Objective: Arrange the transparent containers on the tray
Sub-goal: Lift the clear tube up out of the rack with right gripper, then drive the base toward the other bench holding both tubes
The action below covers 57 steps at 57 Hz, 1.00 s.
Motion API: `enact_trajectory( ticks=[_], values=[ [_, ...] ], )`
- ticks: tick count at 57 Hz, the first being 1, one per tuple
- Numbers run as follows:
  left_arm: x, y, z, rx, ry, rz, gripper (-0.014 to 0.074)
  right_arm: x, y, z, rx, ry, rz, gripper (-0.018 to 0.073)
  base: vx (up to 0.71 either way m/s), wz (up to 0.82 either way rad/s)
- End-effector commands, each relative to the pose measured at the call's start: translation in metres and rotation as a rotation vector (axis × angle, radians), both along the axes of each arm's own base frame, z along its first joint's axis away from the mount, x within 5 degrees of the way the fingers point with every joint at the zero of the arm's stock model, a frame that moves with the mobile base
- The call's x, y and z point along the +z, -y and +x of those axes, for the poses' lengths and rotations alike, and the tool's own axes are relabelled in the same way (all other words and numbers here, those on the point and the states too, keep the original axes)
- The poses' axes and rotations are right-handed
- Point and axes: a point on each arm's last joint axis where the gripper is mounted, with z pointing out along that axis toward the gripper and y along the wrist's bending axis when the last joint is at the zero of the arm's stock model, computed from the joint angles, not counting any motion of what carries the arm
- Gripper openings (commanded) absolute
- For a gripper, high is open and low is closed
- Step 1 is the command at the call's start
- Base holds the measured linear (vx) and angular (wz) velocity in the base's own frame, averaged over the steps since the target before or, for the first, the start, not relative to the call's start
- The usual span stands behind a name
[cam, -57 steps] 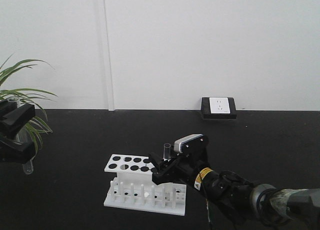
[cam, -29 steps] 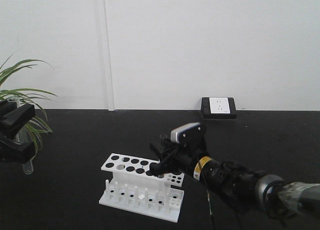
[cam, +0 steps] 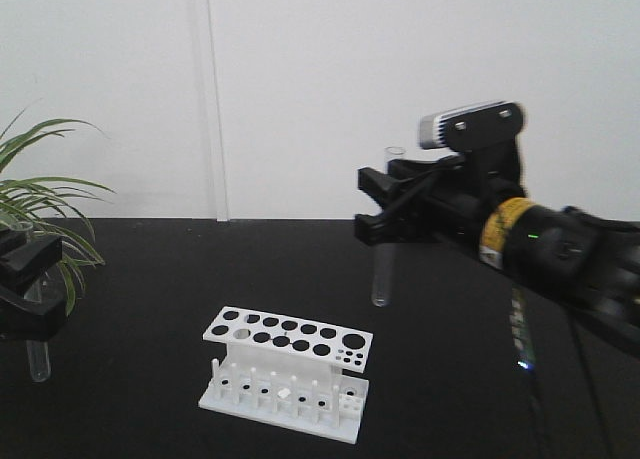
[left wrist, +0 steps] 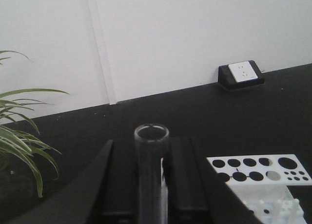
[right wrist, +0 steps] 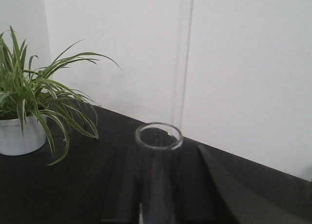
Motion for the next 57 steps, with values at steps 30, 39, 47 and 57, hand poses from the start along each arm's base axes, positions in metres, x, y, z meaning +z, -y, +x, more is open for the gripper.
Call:
enact_trajectory(
  ticks=[30,39,47,57],
  values=[
    [-0.028,0.017,-0.066,-0.206,0.103,-0.055,-0.0007,-0.011,0.065,-0.156,-0.023,0.078,0.034,-0.0013,0.0,0.0],
    [-0.029,0.017,-0.067,-0.206,0.103,-0.054,-0.0007,-0.008,0.067,-0.162,-0.026,0.098,0.036,-0.0013,0.0,0.0],
    [-0.03,0.016,-0.067,-0.2,0.087,-0.049,-0.0007,-0.008,0.067,-0.162,-0.026,0.096,0.036,-0.0013,0.0,0.0],
    [-0.031,0.016,-0.067,-0.199,0.084,-0.048,-0.0007,-0.008,0.067,-0.162,-0.026,0.096,0.036,-0.0013,0.0,0.0]
  ],
)
